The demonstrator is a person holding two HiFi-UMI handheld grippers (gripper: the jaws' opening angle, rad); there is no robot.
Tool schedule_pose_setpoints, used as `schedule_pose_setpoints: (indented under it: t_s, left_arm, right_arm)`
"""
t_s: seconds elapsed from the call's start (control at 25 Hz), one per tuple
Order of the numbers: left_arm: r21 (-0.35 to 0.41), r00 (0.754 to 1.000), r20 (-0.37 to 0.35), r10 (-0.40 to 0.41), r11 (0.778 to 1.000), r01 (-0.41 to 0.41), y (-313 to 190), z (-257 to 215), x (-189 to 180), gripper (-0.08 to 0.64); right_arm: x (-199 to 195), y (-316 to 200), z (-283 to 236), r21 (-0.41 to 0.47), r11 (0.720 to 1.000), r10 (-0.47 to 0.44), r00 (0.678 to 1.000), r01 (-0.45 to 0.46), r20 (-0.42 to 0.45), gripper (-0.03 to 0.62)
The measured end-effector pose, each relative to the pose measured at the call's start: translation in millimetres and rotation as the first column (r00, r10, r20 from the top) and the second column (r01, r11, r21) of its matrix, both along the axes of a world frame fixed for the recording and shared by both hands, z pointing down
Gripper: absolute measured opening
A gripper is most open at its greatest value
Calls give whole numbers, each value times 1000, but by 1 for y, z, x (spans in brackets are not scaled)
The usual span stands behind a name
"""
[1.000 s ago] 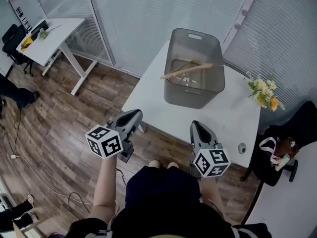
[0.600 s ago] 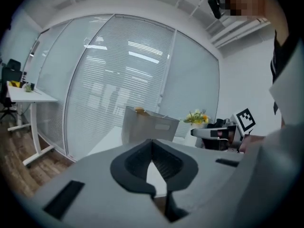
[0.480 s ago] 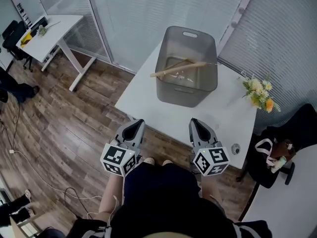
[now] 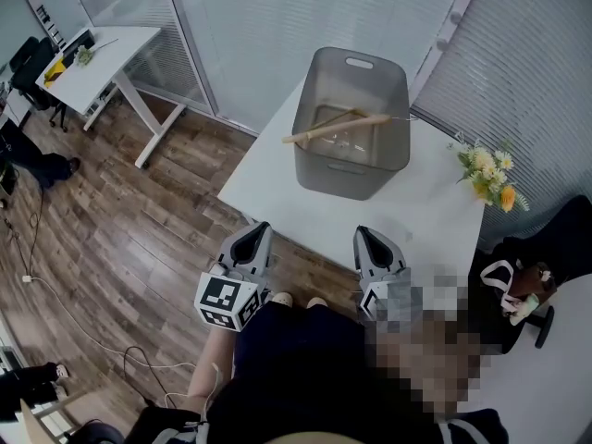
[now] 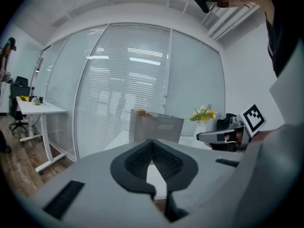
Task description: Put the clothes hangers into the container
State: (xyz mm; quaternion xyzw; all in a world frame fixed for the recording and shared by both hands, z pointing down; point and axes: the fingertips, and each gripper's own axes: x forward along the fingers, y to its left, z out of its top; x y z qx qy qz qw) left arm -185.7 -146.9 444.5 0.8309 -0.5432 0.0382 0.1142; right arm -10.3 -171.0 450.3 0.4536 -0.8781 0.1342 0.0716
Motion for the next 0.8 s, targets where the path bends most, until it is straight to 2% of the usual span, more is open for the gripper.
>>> schedule_pose_setpoints:
  t_s: [0.8]
  left_arm:
    - [-15,1000,10,0,1000,0,-8,2,-1,11]
  right_arm:
    - [-7,-5,1,-4,1000,-11,1000,11,-11,28]
